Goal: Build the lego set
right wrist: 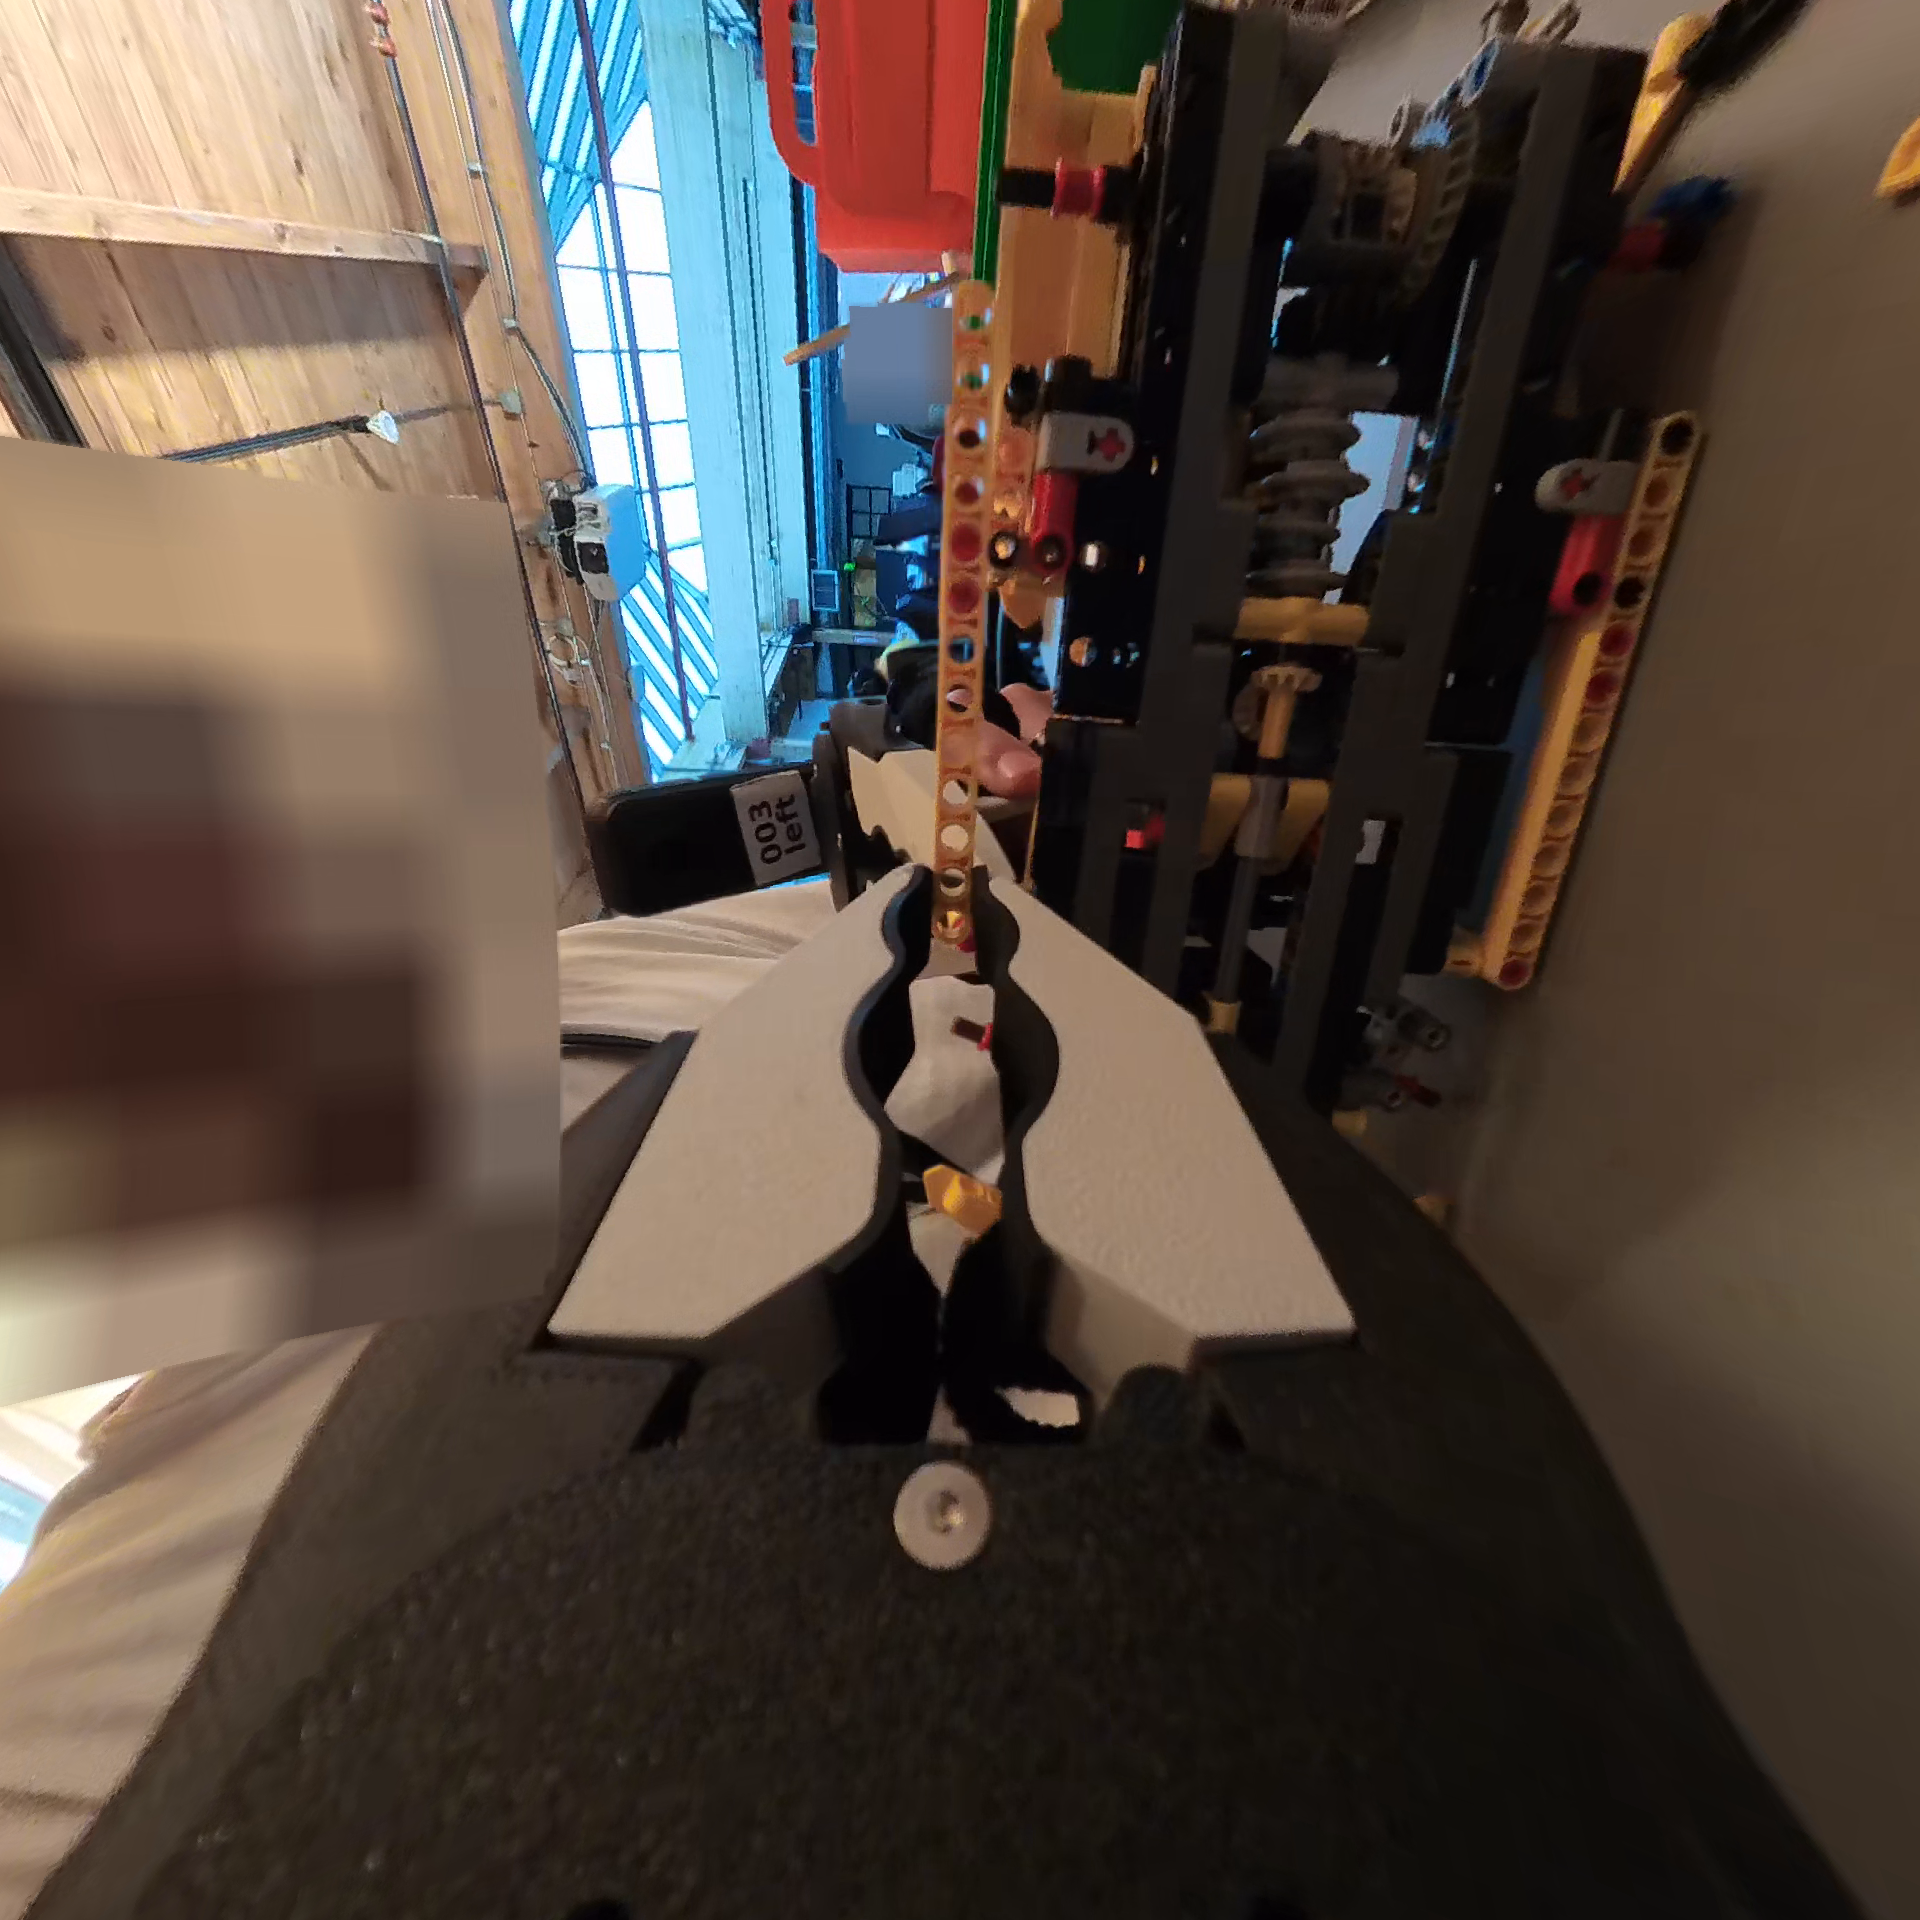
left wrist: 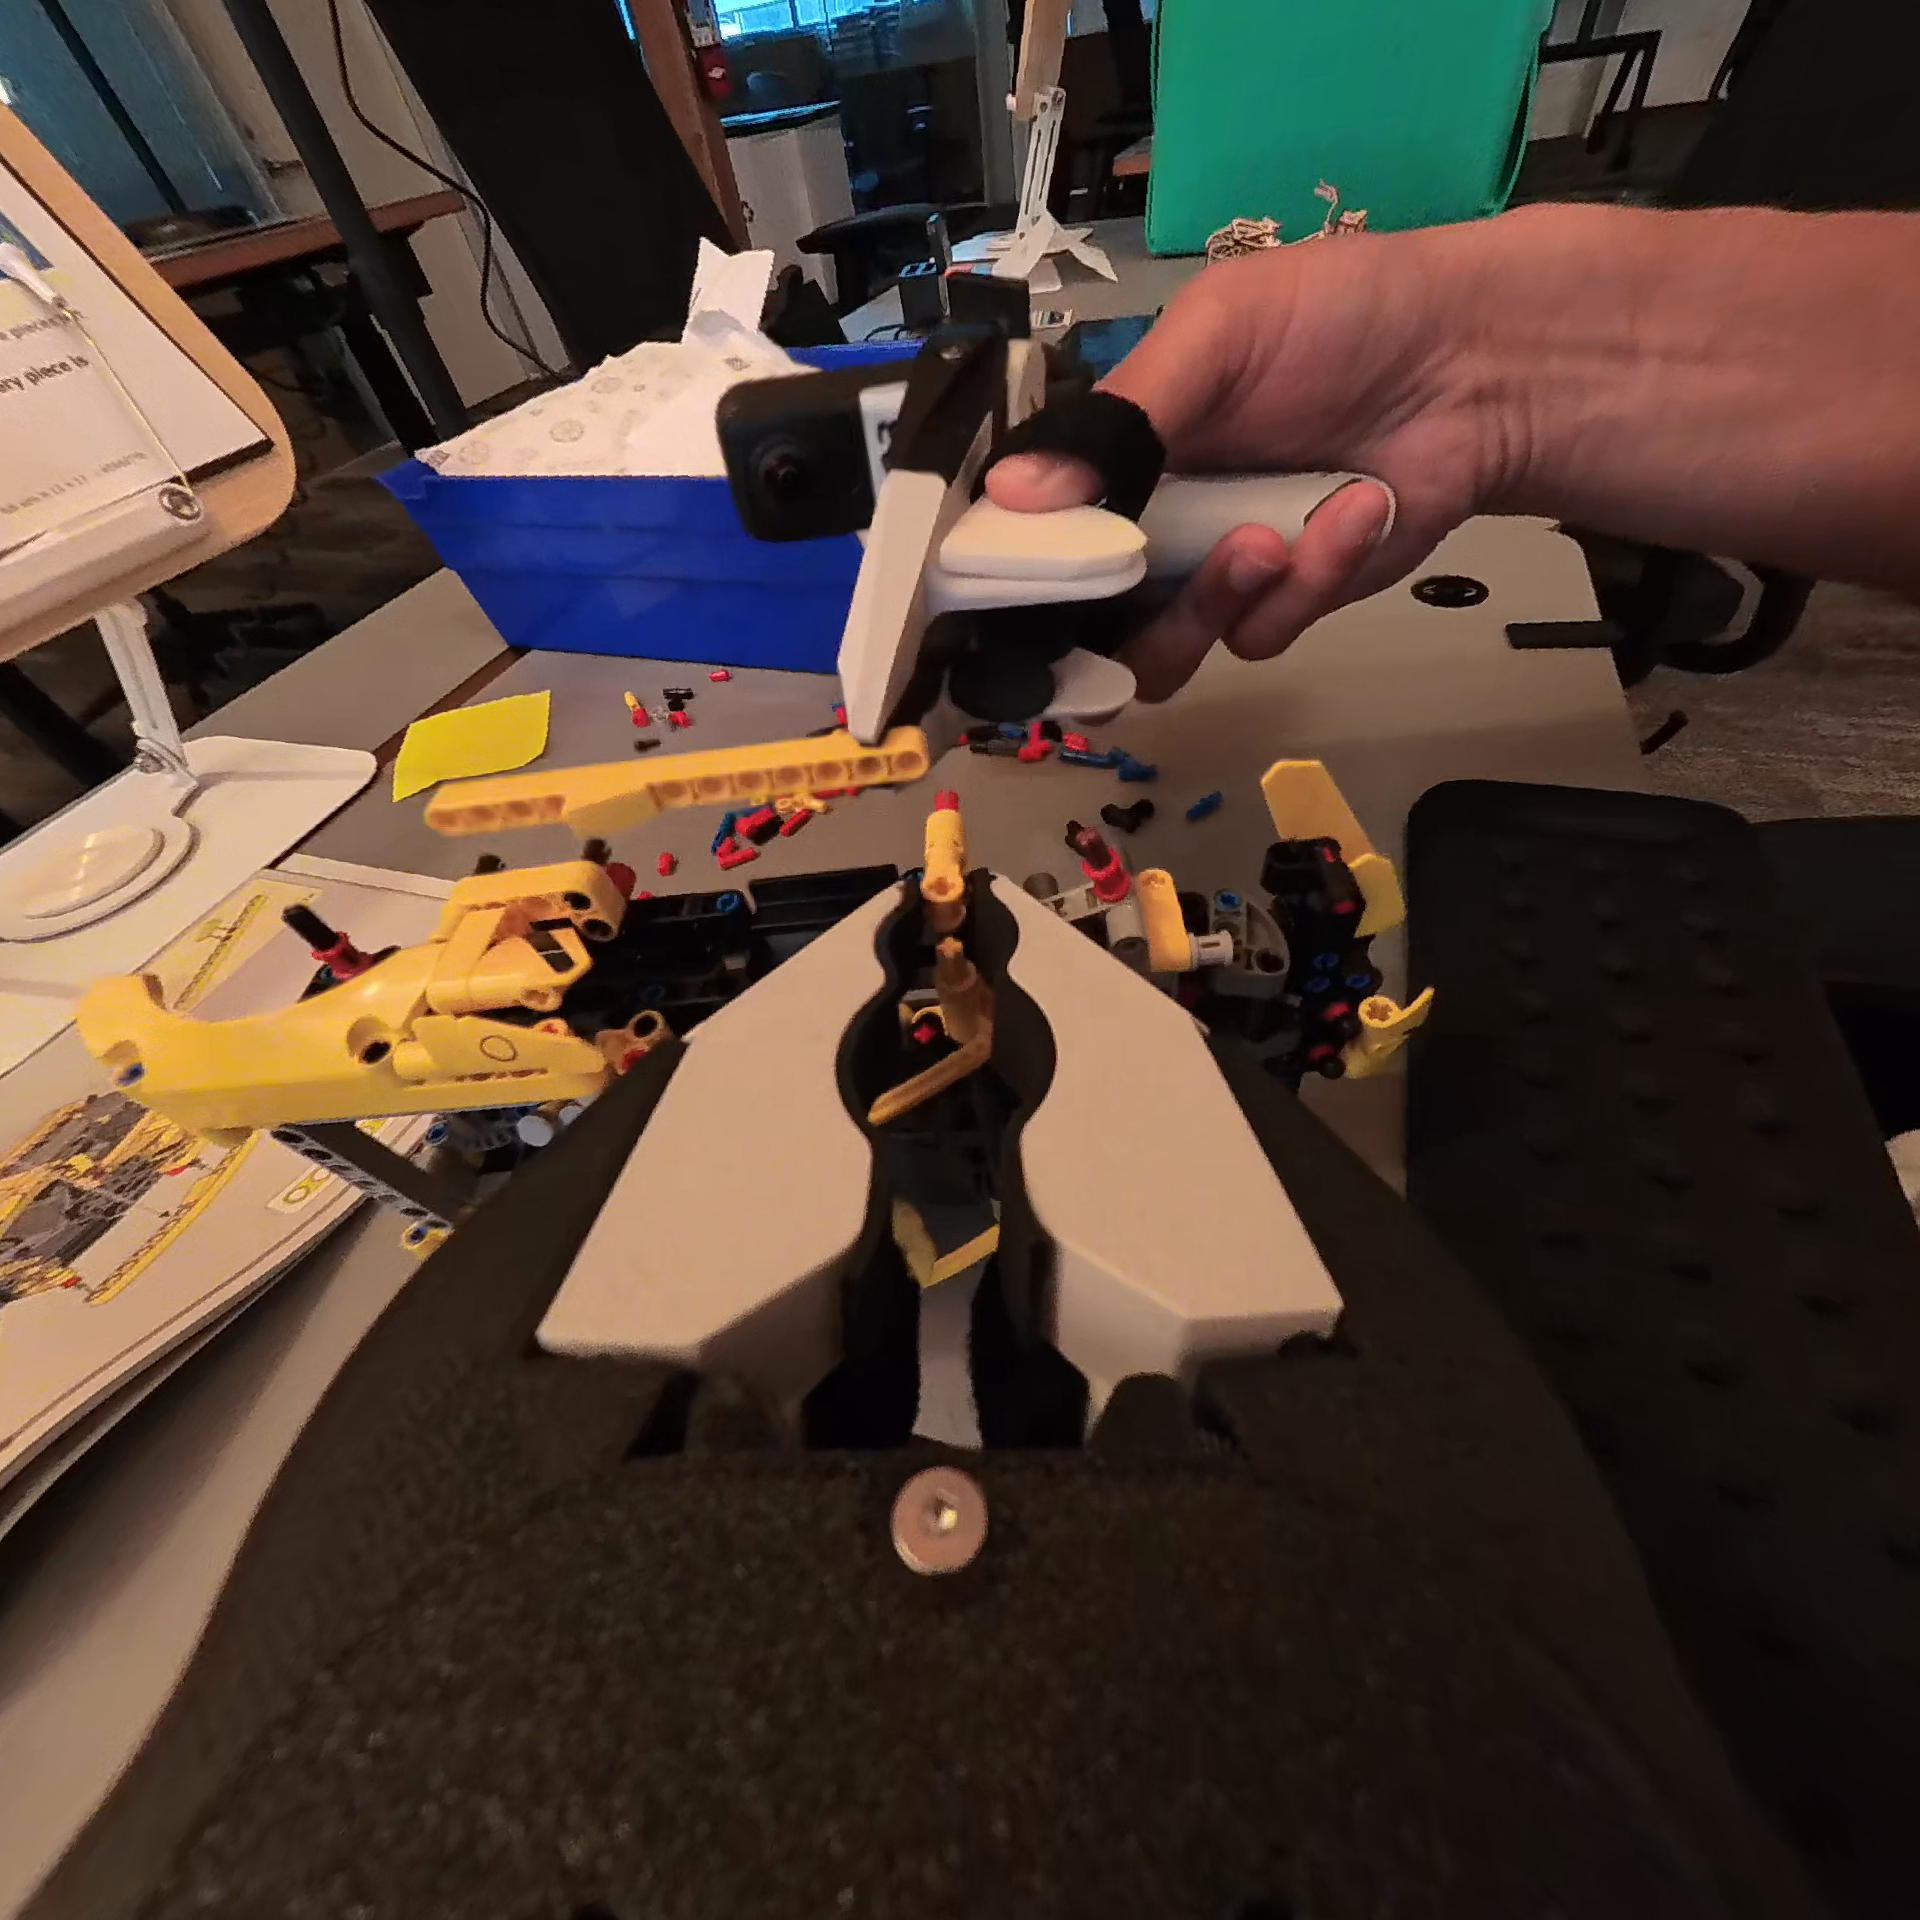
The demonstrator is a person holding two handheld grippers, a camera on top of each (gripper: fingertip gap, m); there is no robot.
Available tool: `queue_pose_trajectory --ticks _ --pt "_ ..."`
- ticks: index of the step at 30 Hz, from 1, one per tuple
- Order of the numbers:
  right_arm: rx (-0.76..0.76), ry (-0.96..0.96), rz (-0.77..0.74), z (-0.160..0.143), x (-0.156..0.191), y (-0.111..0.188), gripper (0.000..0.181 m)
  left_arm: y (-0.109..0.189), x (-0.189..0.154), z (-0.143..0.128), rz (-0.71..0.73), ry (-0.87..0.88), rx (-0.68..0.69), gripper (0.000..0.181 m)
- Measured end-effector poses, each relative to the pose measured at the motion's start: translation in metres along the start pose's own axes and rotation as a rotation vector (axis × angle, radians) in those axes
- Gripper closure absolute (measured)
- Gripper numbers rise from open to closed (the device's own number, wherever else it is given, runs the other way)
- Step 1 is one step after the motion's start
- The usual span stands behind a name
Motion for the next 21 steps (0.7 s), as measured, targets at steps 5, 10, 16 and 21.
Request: queue_pose_trajectory --ticks 5,10,16,21 --pt "-0.01 0.008 -0.02 -0.002 0.003 0.005 0.175 0.008 -0.001 0.003 -0.024 0.041 -0.024 0.164" --pt "0.0 0.019 -0.015 -0.006 0.005 0.001 0.176 0.015 0.01 0.008 -0.047 0.102 -0.055 0.16" --pt "0.001 0.05 0.013 -0.009 0.018 -0.003 0.175 0.023 0.042 0.037 0.042 0.156 -0.109 0.154" --pt "0.044 0.078 0.057 -0.016 0.032 -0.011 0.175 0.023 0.047 0.052 0.088 -0.121 -0.016 0.139"
Point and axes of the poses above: each gripper's, where its closed fingertips meet, y back along the fingers, z out of its top, x = y × z across the jaws, the point moved 10 cm from there along y, back along the fingers, and after that the axes turned 12 degrees about y, right-handed, at the moved point
